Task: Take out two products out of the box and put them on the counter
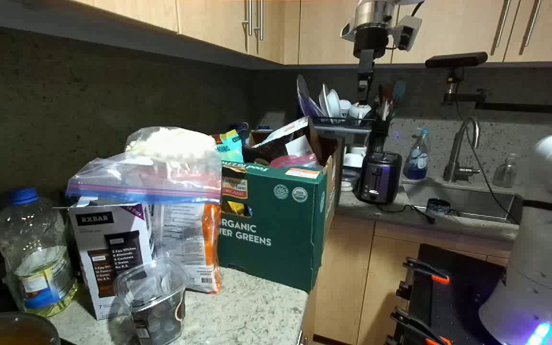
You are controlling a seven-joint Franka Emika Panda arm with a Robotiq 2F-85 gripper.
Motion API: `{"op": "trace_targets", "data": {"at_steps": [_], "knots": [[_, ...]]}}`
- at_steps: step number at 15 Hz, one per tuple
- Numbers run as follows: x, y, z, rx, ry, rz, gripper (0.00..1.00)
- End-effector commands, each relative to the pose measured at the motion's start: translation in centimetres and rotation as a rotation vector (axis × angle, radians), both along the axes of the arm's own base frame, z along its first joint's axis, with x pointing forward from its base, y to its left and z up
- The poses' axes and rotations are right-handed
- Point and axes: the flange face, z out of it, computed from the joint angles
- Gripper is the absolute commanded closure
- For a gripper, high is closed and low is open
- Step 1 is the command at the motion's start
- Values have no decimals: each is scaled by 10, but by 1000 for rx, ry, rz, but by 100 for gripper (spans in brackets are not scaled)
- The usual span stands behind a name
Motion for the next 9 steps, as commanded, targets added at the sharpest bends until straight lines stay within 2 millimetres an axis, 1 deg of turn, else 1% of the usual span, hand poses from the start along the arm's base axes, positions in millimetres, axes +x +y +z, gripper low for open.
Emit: {"op": "trace_targets", "data": {"at_steps": [1, 2, 5, 7, 9], "knots": [[0, 0, 0, 0, 1, 0, 0], [0, 0, 0, 0, 1, 0, 0], [22, 13, -4, -5, -1, 106, 0], [41, 25, -6, -21, 9, 220, 0], [66, 40, -9, -48, 10, 344, 0]]}}
